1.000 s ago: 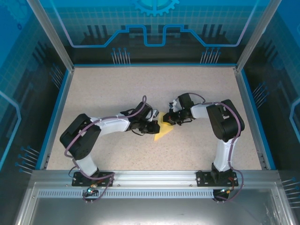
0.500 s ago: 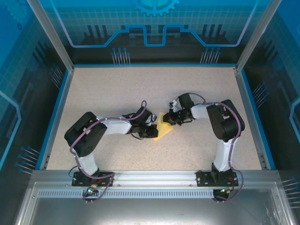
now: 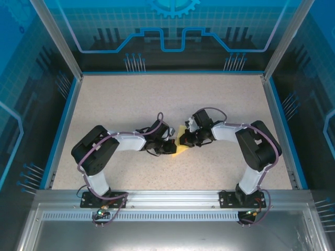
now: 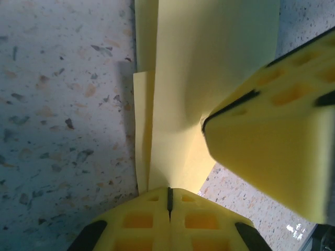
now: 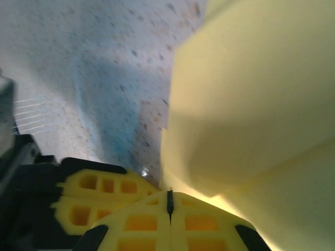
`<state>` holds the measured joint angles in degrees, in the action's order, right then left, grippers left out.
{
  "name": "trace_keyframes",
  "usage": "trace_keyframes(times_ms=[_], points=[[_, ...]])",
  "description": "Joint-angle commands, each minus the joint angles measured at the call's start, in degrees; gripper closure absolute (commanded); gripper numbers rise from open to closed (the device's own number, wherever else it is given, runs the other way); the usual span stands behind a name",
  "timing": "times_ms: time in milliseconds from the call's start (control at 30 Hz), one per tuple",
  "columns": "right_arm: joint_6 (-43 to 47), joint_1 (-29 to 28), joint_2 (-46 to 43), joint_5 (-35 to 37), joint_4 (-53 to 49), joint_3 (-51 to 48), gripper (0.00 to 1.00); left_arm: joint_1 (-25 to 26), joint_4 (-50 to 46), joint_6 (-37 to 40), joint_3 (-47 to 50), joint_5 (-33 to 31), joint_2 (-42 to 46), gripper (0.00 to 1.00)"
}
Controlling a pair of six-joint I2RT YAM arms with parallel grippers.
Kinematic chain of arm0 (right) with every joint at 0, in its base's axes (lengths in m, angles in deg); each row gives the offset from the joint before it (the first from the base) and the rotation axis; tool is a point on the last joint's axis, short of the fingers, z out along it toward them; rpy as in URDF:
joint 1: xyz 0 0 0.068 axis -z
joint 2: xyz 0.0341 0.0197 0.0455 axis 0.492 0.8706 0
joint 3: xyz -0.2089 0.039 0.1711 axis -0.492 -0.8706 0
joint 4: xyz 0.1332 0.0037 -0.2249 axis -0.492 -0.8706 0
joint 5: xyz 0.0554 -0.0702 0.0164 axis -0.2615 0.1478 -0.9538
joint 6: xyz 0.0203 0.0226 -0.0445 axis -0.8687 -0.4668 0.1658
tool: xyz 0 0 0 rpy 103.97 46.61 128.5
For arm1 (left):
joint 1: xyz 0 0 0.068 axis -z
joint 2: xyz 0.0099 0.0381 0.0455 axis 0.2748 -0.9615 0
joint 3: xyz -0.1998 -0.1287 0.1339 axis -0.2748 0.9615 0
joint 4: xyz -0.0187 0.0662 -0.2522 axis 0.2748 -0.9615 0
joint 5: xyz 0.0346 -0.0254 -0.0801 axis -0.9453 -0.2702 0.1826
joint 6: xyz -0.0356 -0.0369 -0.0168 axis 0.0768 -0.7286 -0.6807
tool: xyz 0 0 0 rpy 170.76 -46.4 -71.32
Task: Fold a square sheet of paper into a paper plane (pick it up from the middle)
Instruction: Fourth fold the wing at the center of the table.
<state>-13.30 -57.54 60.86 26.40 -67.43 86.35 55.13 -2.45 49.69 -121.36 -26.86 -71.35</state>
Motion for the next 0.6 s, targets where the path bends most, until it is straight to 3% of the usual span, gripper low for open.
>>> trace_keyframes(times_ms=[0,367,567], points=[[-1.58,-0.47,0.57,2.07,-1.61,0.17,1.00,0.59,-2.87,0.42,2.17,-1.83,-0.10,1.00],[-0.77,-2.20,5.17,0.67,0.54,2.06,1.00,0.55,-4.37,1.06,1.32,-1.53,-0.81,1.00],[0.26,3.24,7.53,1.73,0.53,2.49,1.00,0.55,-8.04,0.44,1.69,-1.68,-1.32,1.00]])
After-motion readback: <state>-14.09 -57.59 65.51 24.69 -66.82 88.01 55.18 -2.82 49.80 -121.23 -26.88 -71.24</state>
